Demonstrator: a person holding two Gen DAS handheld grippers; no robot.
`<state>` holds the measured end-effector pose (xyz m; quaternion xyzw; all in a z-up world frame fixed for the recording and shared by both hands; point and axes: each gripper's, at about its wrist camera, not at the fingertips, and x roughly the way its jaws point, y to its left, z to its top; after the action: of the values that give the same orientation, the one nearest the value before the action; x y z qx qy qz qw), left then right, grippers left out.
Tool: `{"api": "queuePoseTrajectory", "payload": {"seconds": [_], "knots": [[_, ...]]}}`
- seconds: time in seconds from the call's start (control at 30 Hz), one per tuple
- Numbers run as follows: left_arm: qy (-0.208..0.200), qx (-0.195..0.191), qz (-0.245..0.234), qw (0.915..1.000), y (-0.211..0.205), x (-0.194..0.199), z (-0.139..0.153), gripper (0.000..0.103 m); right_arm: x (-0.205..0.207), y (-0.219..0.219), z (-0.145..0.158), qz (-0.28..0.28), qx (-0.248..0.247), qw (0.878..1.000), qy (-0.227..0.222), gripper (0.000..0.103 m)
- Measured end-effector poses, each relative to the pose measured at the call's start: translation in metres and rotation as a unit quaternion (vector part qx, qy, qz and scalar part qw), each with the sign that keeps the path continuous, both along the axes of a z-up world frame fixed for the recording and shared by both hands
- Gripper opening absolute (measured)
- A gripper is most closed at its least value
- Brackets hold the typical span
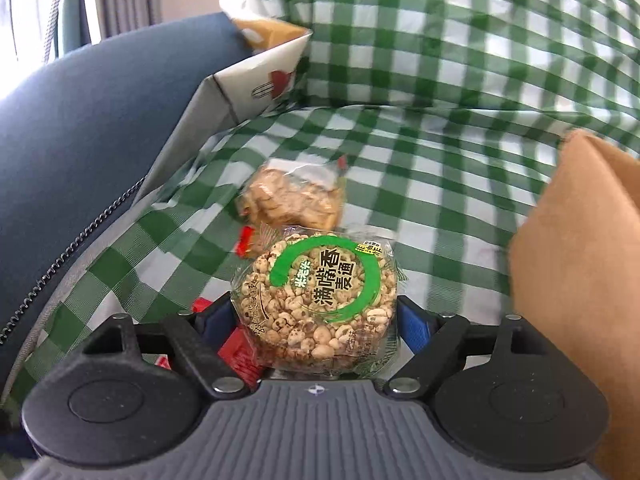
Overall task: Organize snacks
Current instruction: 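Grasp the round peanut cake with right tool while left tool lifts the red wrapper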
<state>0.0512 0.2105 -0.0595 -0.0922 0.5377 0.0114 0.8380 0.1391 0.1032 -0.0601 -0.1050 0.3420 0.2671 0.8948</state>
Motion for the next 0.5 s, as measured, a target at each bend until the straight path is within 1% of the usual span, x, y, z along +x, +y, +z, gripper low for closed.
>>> {"api": "queuePoseTrajectory", "payload": {"seconds": [0.1,0.2,0.33,0.4,0.5], "knots": [[-0.013,-0.011,0.034,0.9993,0.013,-0.003,0.004,0.044,-0.007,-0.015,0.008,-0.007,0.001,1.000,0.007,0.083],[-0.025,-0.021,0.073,0.9968,0.027,-0.009,0.009,0.044,-0.022,-0.025,0.011,0.004,-0.018,1.000,0.010,0.083],[-0.037,-0.038,0.121,0.9912,0.044,-0.010,0.015,0.044,-0.049,-0.032,0.018,0.026,-0.047,0.999,-0.008,0.084],[-0.043,-0.051,0.134,0.9888,0.044,-0.010,0.016,0.044,-0.061,-0.035,0.019,0.034,-0.054,0.998,-0.004,0.084],[-0.043,-0.066,0.137,0.9874,0.044,-0.009,0.017,0.044,-0.076,-0.038,0.016,0.050,-0.072,0.996,0.011,0.084]]}}
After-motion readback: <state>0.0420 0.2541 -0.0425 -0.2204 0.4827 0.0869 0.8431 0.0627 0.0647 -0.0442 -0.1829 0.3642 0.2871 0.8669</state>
